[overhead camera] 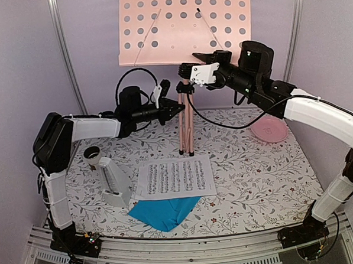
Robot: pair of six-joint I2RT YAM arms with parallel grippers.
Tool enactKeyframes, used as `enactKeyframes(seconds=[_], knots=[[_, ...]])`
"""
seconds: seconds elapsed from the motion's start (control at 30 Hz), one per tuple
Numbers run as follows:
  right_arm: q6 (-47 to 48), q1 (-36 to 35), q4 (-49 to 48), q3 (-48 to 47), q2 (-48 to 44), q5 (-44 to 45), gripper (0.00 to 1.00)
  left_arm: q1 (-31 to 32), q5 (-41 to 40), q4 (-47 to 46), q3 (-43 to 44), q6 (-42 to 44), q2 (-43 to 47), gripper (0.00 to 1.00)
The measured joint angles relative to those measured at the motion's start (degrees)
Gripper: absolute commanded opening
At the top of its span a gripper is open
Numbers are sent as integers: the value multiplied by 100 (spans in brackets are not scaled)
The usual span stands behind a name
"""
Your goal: Set up the instrument practice props
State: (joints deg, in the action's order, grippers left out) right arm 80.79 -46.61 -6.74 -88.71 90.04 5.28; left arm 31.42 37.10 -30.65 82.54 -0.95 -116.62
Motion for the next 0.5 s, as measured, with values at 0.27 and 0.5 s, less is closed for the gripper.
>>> enactKeyframes(seconds=[0.27,0.5], knots=[[-85,-24,-426,24,0,-116,61,-17,-7,-2,-7,-63,0,0],[-361,-59,-839,264,-164,-164,93,-33,-55,13,-7,-33,0,0]])
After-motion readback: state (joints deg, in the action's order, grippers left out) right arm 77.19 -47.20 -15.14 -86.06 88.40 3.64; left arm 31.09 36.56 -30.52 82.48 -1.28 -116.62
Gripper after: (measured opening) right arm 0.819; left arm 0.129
